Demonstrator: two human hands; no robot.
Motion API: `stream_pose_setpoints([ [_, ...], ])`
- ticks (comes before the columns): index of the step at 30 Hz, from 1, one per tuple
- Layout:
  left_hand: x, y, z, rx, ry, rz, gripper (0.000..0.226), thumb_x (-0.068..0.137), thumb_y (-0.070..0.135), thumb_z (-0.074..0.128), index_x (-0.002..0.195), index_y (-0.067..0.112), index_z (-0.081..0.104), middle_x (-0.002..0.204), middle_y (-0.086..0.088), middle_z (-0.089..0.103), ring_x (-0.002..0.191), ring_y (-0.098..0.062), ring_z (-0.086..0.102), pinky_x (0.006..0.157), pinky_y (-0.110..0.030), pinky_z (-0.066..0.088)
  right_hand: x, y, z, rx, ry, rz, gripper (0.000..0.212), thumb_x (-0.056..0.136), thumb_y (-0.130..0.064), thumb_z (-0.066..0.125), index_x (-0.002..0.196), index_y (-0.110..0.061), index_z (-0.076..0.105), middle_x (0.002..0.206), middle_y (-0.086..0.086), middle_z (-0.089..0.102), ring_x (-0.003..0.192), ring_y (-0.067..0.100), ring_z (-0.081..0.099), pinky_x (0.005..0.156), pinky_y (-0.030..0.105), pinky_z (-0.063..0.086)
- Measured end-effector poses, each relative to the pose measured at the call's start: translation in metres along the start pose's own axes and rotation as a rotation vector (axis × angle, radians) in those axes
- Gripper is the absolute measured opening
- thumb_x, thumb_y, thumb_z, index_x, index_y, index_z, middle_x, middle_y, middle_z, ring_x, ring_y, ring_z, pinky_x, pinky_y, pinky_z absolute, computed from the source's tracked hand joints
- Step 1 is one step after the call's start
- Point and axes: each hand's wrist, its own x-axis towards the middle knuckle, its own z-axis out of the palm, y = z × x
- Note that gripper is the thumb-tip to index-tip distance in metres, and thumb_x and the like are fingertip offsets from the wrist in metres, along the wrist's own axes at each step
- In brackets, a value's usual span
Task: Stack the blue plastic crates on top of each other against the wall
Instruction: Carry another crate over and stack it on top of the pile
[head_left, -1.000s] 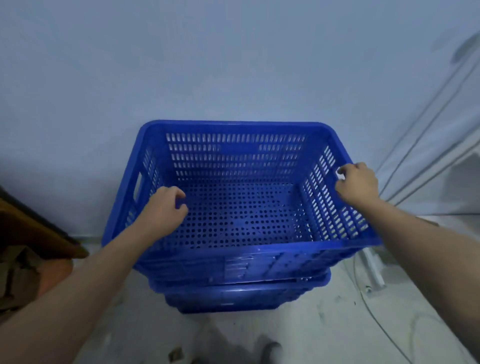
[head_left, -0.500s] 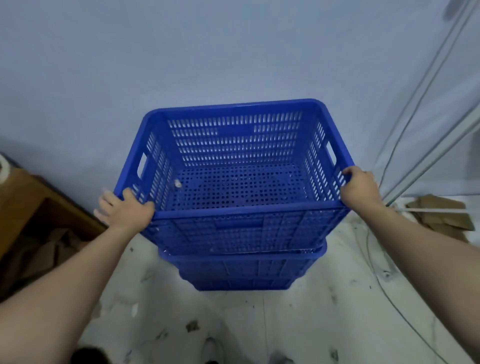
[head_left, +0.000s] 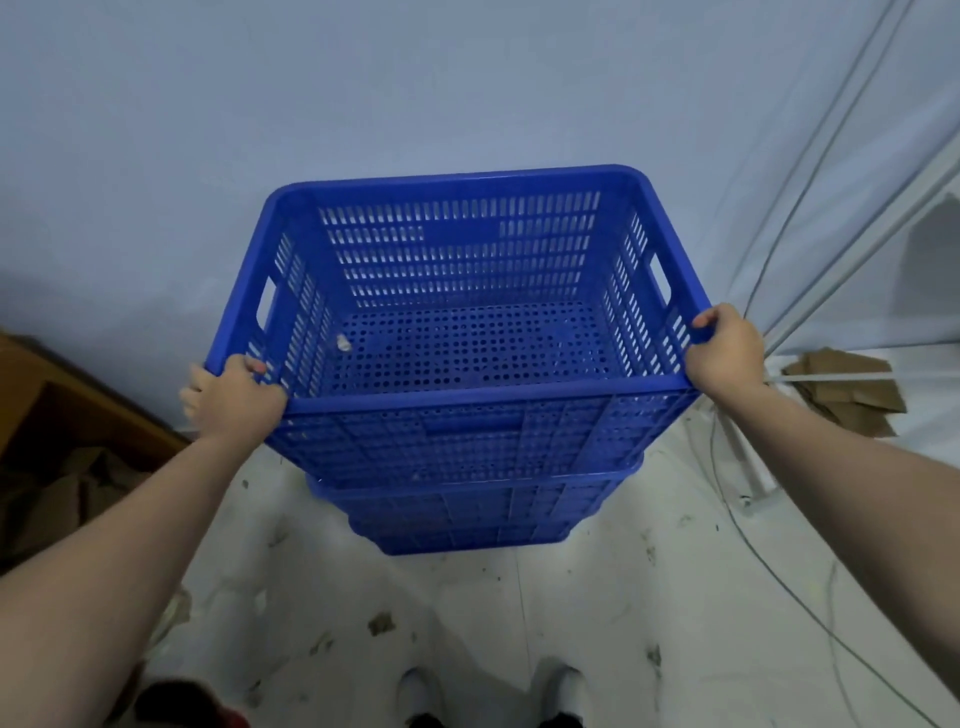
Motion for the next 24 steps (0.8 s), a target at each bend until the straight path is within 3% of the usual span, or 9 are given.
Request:
stream_pose_setpoints([
  [5,-0.006,-0.005,0.002,-0.046,0.004,0.046,0.031,0.086,0.026,0.055,0.117,0.021,0.054,0.148,-0.016,0.026,0.133,-0.043,0.028,0.112,-0.050,0.025,-0.002,-0.005,-0.004,0.044,0.038,0.025,0.027,0.077,0.006,0.050,0.091,-0.017,0.051,0.113,0.017,0.062,0.107,0.040,0.057,0.085,0.046,0.051],
  [9,-0.010,-0.014,0.002,-0.095,0.032,0.083,0.035,0.084,0.023,0.059,0.118,0.020,0.054,0.150,-0.018,0.027,0.134,-0.045,0.027,0.111,-0.051,0.027,-0.007,0.004,-0.006,0.084,0.040,0.047,0.026,0.079,0.005,0.051,0.093,-0.017,0.051,0.100,0.006,0.056,0.105,0.037,0.059,0.085,0.049,0.053],
  [16,-0.002,-0.007,0.001,-0.091,-0.002,0.086,0.027,0.090,0.026,0.052,0.115,0.015,0.055,0.151,-0.015,0.024,0.137,-0.038,0.022,0.112,-0.050,0.027,0.001,-0.003,0.000,0.148,0.085,0.100,0.023,0.082,0.002,0.049,0.092,-0.019,0.052,0.118,0.015,0.063,0.104,0.037,0.059,0.086,0.051,0.055],
  [19,-0.002,-0.005,0.000,-0.046,-0.027,0.064,0.028,0.092,0.031,0.048,0.113,0.014,0.056,0.150,-0.016,0.026,0.135,-0.039,0.025,0.113,-0.051,0.026,0.000,0.000,0.002,0.106,0.088,0.091,0.022,0.082,-0.001,0.049,0.096,-0.016,0.057,0.122,0.019,0.059,0.114,0.041,0.053,0.096,0.051,0.048],
  [22,-0.008,-0.011,0.008,0.072,-0.013,0.144,0.037,0.098,0.034,0.036,0.120,0.010,0.053,0.156,-0.020,0.018,0.143,-0.042,0.016,0.115,-0.054,0.016,-0.011,0.002,0.004,-0.190,0.191,-0.068,0.025,0.085,-0.016,0.052,0.106,-0.011,0.066,0.132,0.018,0.052,0.125,0.038,0.044,0.108,0.047,0.030],
  [24,-0.020,-0.005,0.019,0.189,0.001,0.274,0.045,0.099,0.036,0.027,0.122,0.010,0.056,0.158,-0.018,0.022,0.146,-0.039,0.013,0.116,-0.056,0.004,-0.027,-0.005,0.010,-0.278,0.172,-0.282,0.025,0.087,-0.021,0.048,0.090,-0.010,0.070,0.111,0.014,0.065,0.108,0.033,0.056,0.101,0.043,0.033],
])
